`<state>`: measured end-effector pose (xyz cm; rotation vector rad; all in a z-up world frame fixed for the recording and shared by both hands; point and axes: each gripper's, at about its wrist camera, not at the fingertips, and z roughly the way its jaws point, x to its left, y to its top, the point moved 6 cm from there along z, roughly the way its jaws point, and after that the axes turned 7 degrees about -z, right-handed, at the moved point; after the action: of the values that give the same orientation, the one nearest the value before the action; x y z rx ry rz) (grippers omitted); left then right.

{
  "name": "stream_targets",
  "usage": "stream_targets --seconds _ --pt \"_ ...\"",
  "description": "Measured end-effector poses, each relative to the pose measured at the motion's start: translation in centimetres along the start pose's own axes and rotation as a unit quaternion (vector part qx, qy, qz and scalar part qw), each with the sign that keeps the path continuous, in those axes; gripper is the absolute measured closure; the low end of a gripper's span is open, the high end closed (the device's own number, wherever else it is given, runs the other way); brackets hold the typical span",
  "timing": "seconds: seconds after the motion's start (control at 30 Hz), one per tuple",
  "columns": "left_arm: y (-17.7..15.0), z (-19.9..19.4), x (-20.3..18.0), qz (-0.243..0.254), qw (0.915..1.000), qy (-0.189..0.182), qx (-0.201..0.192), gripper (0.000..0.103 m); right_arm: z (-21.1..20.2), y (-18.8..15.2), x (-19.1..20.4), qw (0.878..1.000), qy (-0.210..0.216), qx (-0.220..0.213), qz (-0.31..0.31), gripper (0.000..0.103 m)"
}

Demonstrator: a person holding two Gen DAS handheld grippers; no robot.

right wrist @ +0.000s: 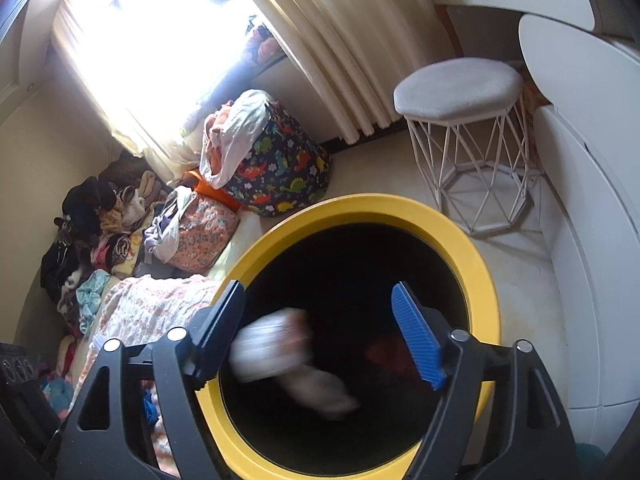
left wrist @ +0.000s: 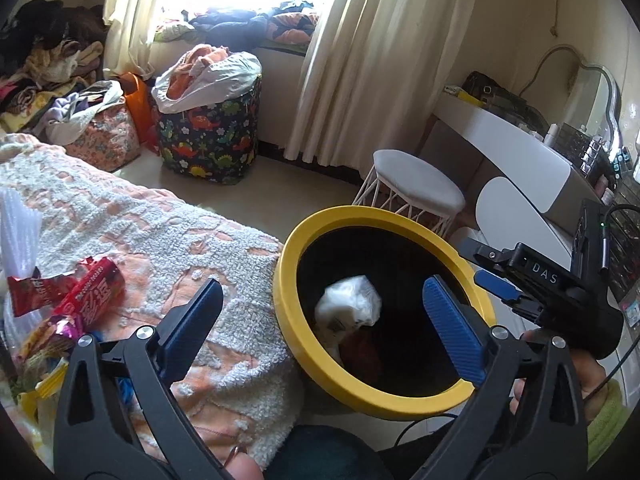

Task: Collect trash
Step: 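Open both tools to drop the bags into the yellow bin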

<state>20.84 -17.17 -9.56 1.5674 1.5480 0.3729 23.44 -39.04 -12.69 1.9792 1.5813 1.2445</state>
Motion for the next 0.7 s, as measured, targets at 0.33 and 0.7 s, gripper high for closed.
stream_targets --seconds 0.33,0.7 --pt "0.8 -3.0 3.2 -0.018 0.9984 0.033 -0.042 0.011 0.1 0.3 3.6 0.999 0.016 -0.023 -0.046 0.017" --pt "1.6 -7.2 7.0 -0.051 0.9937 0.063 -0.077 0.011 -0.1 -1.0 9.2 0.993 0.055 -0.022 -0.103 0.015"
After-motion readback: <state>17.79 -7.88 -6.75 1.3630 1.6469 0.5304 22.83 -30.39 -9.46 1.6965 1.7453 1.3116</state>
